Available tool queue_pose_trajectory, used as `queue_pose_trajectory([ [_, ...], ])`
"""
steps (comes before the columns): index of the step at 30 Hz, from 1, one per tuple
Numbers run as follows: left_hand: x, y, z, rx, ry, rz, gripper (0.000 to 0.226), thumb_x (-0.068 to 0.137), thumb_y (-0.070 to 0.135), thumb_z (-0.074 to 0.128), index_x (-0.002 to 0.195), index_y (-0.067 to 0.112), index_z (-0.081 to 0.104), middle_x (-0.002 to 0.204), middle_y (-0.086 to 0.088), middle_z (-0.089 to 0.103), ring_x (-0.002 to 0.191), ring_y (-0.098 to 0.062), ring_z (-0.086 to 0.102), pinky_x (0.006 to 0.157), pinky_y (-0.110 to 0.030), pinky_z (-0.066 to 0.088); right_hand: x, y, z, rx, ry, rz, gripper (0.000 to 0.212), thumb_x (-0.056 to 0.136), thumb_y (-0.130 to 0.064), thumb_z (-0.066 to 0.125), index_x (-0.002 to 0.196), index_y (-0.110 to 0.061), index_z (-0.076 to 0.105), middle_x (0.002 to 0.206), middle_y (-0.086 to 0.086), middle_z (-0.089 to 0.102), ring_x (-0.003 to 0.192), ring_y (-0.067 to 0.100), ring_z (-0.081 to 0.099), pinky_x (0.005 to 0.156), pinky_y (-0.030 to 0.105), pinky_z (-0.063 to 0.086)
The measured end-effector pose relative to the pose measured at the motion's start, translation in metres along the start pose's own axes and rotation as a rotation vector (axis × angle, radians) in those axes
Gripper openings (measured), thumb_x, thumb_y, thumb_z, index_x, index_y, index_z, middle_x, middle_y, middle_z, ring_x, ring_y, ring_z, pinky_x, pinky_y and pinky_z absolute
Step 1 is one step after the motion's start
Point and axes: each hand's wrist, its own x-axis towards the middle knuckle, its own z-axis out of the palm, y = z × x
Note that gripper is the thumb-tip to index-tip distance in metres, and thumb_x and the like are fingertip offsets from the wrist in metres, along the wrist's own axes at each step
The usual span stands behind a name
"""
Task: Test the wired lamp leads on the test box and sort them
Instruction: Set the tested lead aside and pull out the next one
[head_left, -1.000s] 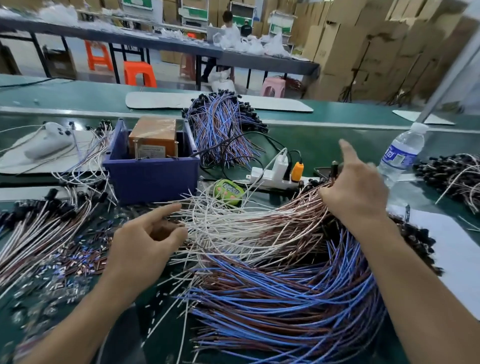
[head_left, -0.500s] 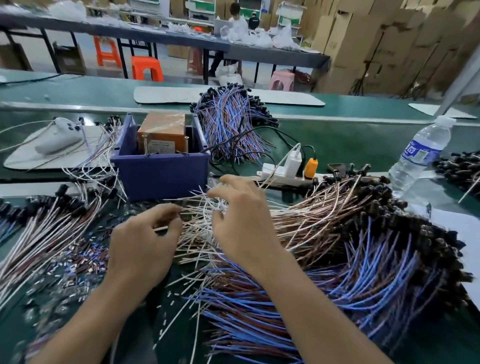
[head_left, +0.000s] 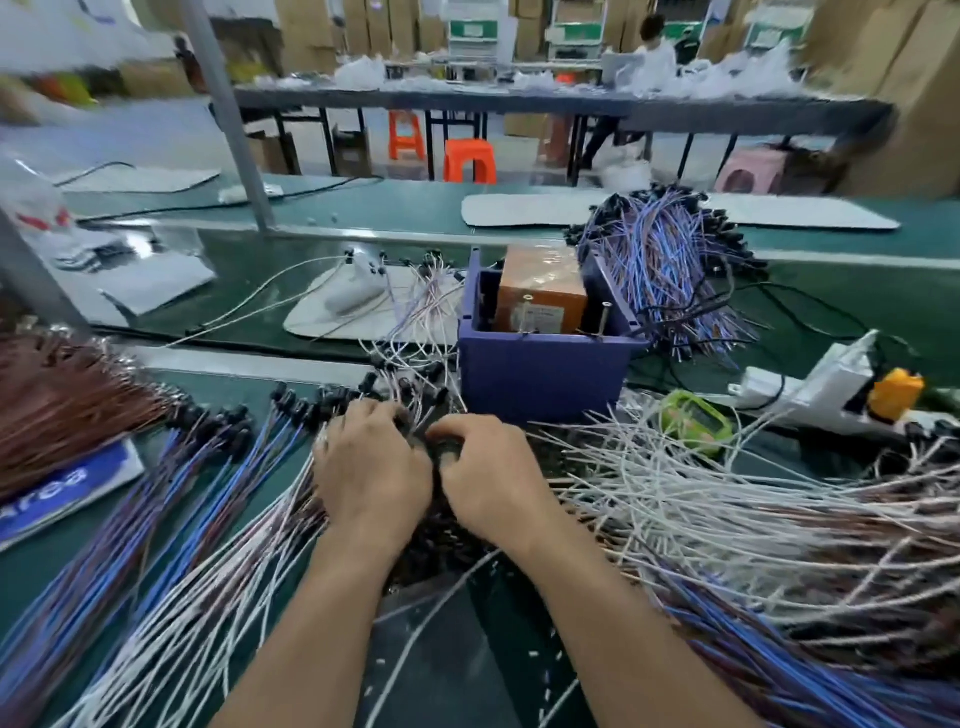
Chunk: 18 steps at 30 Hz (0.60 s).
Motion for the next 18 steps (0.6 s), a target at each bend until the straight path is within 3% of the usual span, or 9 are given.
queue_pose_trajectory([
  [2, 0.004, -0.001, 0.0, -0.023, 0.017, -0.018, 0.031, 0.089, 0.019, 0.063, 0.117, 0.03, 0.073, 0.124, 0.002, 0.062, 0.114, -0.024, 0.056, 0.102, -0.039, 0.039, 0.002, 0.003, 0.003, -0.077, -0.016, -0.02, 0.039, 0.085, -0.011, 0.057, 0.116, -0.028, 0.074, 0.116, -0.005, 0.074, 0.111, 0.018, 0.065, 0.097, 0.03, 0.05],
  [5, 0.004, 0.001, -0.004, -0.001, 0.088, -0.067, 0.019, 0.093, 0.03, 0.068, 0.109, 0.034, 0.077, 0.117, 0.004, 0.069, 0.109, -0.022, 0.058, 0.101, -0.04, 0.036, -0.001, 0.007, 0.002, -0.066, 0.004, -0.018, 0.042, 0.086, -0.01, 0.056, 0.12, -0.025, 0.074, 0.122, -0.006, 0.073, 0.117, 0.015, 0.062, 0.104, 0.028, 0.047],
  [7, 0.003, 0.003, -0.007, -0.022, 0.172, -0.111, 0.017, 0.093, 0.035, 0.068, 0.105, 0.034, 0.079, 0.108, -0.002, 0.075, 0.104, -0.026, 0.063, 0.101, -0.041, 0.036, -0.002, 0.008, 0.001, 0.006, 0.05, -0.012, 0.036, 0.089, -0.013, 0.054, 0.115, -0.026, 0.076, 0.114, -0.007, 0.075, 0.108, 0.011, 0.065, 0.097, 0.022, 0.05],
  [9, 0.0, 0.007, -0.009, -0.107, 0.273, -0.15, 0.017, 0.092, 0.036, 0.068, 0.102, 0.031, 0.081, 0.095, -0.008, 0.078, 0.089, -0.03, 0.065, 0.098, -0.043, 0.04, -0.002, 0.008, 0.0, 0.078, 0.083, -0.014, 0.033, 0.093, -0.015, 0.053, 0.111, -0.026, 0.077, 0.107, -0.01, 0.077, 0.099, 0.005, 0.066, 0.083, 0.006, 0.044],
  [11, -0.001, 0.01, -0.013, -0.281, 0.336, -0.242, 0.019, 0.091, 0.039, 0.067, 0.098, 0.03, 0.082, 0.085, -0.004, 0.078, 0.073, -0.028, 0.06, 0.085, -0.041, 0.05, -0.001, 0.007, -0.001, 0.151, 0.119, -0.028, 0.03, 0.092, -0.015, 0.055, 0.107, -0.026, 0.079, 0.101, -0.012, 0.077, 0.094, 0.001, 0.065, 0.074, -0.002, 0.037],
  [14, 0.001, 0.01, -0.017, -0.58, 0.356, -0.361, 0.022, 0.088, 0.045, 0.064, 0.084, 0.031, 0.081, 0.068, 0.012, 0.072, 0.064, -0.017, 0.065, 0.062, -0.032, 0.049, -0.001, 0.007, -0.003, 0.285, 0.092, -0.007, 0.027, 0.093, -0.026, 0.06, 0.113, -0.03, 0.077, 0.097, -0.016, 0.077, 0.084, -0.005, 0.065, 0.069, 0.005, 0.041],
  [18, -0.002, 0.016, -0.019, -1.056, 0.361, -0.201, 0.018, 0.088, 0.022, 0.068, 0.072, 0.023, 0.076, 0.058, 0.008, 0.07, 0.052, -0.007, 0.062, 0.053, -0.023, 0.048, 0.001, 0.004, -0.007, 0.439, -0.017, 0.023, 0.035, 0.098, -0.045, 0.056, 0.127, -0.031, 0.07, 0.116, -0.015, 0.074, 0.108, -0.002, 0.064, 0.095, 0.024, 0.05],
])
